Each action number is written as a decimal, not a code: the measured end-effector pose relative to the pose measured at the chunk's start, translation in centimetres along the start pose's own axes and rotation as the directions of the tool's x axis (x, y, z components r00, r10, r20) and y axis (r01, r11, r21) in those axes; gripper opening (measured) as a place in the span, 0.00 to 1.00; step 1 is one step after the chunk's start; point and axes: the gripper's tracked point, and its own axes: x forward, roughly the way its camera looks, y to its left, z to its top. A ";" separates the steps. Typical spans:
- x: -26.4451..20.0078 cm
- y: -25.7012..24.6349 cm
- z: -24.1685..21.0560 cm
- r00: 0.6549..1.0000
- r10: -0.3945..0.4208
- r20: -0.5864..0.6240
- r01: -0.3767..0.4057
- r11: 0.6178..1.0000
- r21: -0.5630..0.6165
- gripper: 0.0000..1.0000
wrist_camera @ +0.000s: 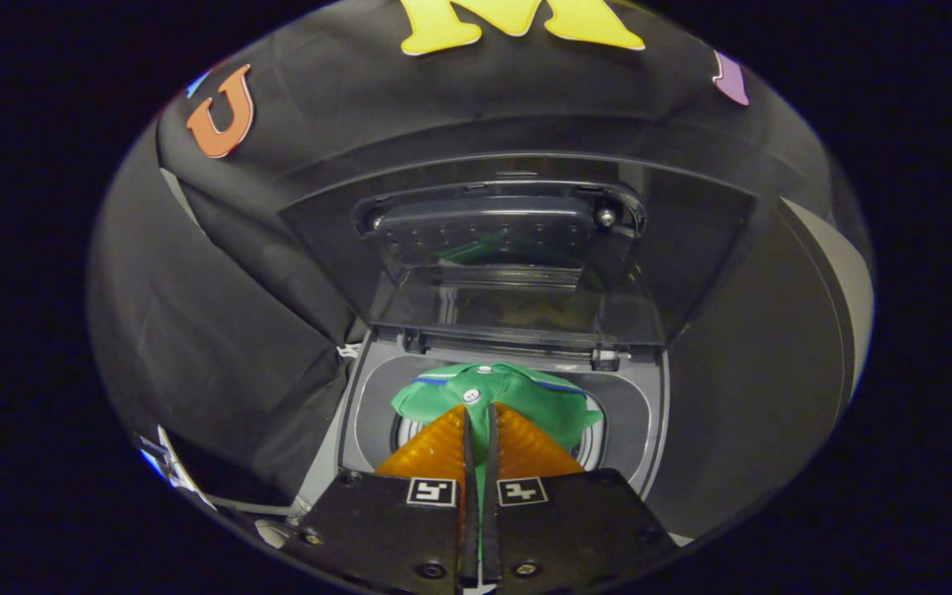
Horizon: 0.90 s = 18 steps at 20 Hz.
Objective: Put the clothes into the washing machine and then close the washing machine lid.
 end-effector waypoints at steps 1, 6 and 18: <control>0.0 0.0 -0.1 1.000 -0.002 -0.001 0.002 1.000 0.000 0.05; 0.2 -0.2 -0.3 1.000 -0.008 -0.018 0.008 1.000 0.007 0.08; -1.1 -1.9 1.3 0.989 -0.095 0.112 0.099 0.995 -0.032 0.97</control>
